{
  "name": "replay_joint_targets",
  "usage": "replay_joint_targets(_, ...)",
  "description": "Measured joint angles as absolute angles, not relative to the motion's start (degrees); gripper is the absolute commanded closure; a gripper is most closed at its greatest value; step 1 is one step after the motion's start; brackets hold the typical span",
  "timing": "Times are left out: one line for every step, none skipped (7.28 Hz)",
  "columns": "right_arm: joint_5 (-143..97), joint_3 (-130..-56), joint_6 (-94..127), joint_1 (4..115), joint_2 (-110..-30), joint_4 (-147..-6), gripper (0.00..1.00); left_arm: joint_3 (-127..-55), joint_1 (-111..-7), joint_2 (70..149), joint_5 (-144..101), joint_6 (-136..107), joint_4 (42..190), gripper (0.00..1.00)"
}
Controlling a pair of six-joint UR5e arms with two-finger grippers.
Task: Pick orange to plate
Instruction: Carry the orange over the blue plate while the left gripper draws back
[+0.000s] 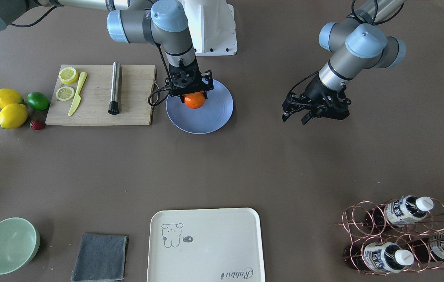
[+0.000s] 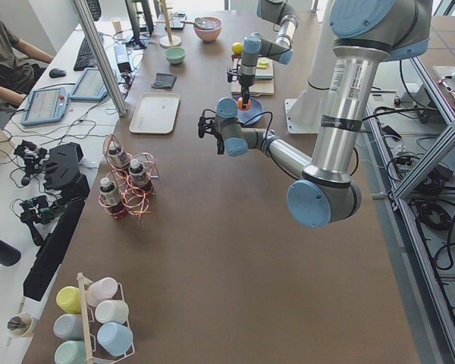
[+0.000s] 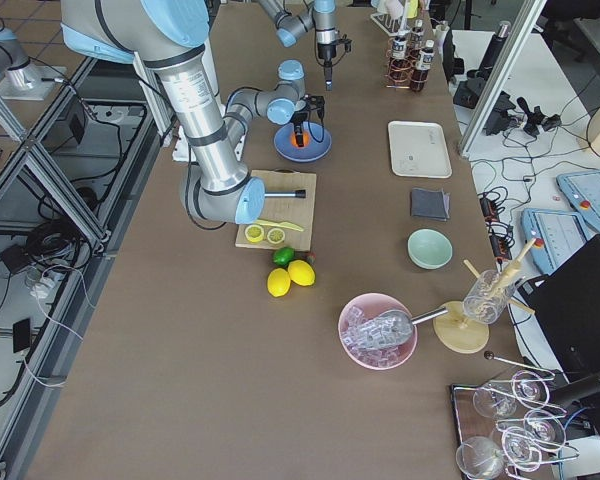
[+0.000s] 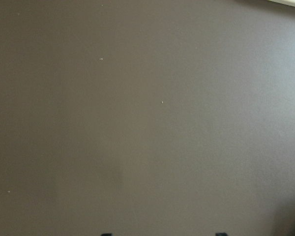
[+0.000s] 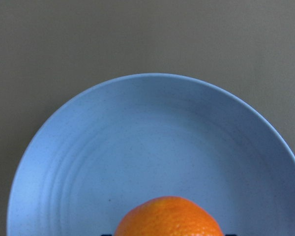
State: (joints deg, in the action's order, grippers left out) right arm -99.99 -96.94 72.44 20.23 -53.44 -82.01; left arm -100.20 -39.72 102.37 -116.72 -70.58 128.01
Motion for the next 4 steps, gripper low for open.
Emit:
replay_joint_targets(-99.81,-96.16,72.51,20.11,-53.2,-81.99,1.0,-100.27,-39.75,102.05,-116.72,-70.58,128.09,0.24)
replay_joint_targets(-99.72,-95.7,72.61,20.04,-53.05,-81.93,1.0,-100.28,-39.77,101.93,-116.72,-70.58,128.12,0.24)
replay_joint_targets(-99.69,-95.46,72.66,20.0,-52.93,-81.87,0.5,-100.27,-39.75,101.86,-116.7,-70.58,128.14,0.24)
replay_joint_targets(-99.67,-95.37,72.72,19.98,-52.79,-81.84,0.0,-100.24,-39.75,101.82,-116.66,-70.58,128.14,0.24)
